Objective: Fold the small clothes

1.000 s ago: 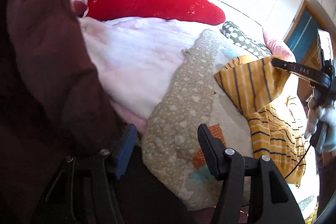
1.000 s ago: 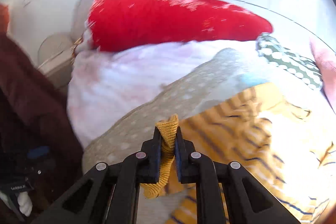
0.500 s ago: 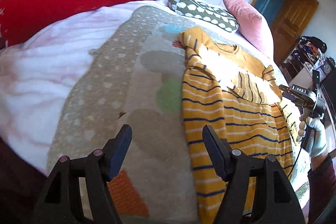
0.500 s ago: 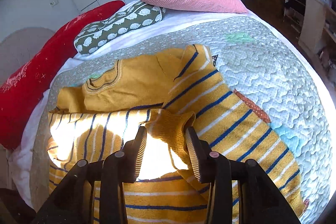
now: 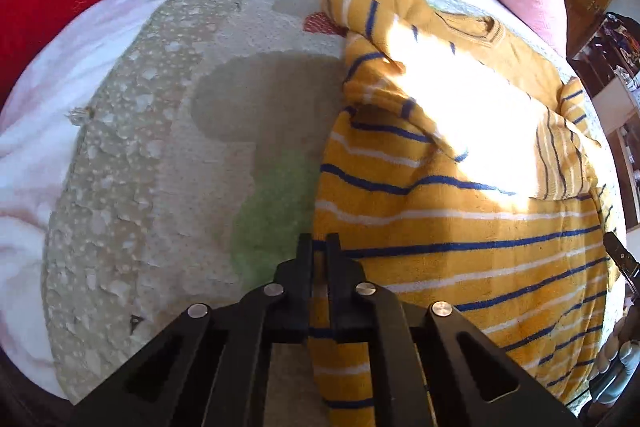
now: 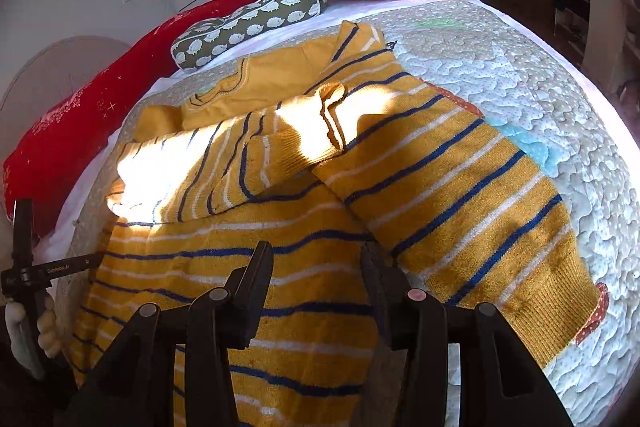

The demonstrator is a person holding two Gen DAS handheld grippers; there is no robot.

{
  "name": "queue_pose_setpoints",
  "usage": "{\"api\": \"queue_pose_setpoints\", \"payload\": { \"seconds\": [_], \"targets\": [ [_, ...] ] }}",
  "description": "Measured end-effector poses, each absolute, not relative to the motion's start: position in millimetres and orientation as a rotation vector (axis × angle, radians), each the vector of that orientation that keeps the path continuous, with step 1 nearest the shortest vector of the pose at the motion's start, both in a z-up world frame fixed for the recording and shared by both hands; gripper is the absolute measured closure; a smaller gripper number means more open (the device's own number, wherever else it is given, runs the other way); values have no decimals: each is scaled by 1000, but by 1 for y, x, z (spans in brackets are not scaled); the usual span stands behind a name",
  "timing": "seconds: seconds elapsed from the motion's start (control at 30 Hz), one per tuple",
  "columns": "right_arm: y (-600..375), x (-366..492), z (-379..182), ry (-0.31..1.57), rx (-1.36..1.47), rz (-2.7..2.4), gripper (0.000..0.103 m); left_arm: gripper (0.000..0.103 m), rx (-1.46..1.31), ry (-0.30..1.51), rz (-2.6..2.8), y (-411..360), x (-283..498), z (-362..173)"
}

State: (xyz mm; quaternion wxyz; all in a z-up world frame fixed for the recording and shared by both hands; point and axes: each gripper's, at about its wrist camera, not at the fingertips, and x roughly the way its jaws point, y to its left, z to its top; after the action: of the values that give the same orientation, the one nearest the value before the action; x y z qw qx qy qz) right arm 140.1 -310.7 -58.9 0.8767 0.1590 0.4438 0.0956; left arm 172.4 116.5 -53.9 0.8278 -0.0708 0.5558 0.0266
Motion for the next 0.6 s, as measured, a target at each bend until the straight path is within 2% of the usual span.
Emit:
{"api": "queue_pose_setpoints", "payload": {
  "seconds": [0.1, 0.27, 0.33, 0.4, 0.5, 0.53, 0.57, 0.6],
  "targets": [
    [-320, 142, -54, 896, 350, 190, 54, 100, -13, 1130, 250, 138, 163, -48],
    [-323, 148, -44, 870, 364, 205, 52, 99, -156, 1126, 206, 172, 144, -41],
    [-321, 154, -43, 872, 367, 220, 51, 86, -196, 1104, 128, 167, 144, -34],
    [-316, 166, -46, 895, 390, 233, 51, 59, -225, 1083, 59, 153, 152, -29],
    [-306, 189, -43, 879, 386, 215, 51, 57, -218, 1046, 16, 121, 170, -22],
    [-304, 199, -41, 876, 377, 191, 50, 54, -214, 1039, -2, 112, 173, -22],
    [-302, 210, -42, 884, 368, 172, 47, 46, -205, 1038, -8, 104, 176, -23],
    [-300, 221, -45, 901, 361, 163, 47, 44, -195, 1040, -4, 98, 179, -26]
  ]
}}
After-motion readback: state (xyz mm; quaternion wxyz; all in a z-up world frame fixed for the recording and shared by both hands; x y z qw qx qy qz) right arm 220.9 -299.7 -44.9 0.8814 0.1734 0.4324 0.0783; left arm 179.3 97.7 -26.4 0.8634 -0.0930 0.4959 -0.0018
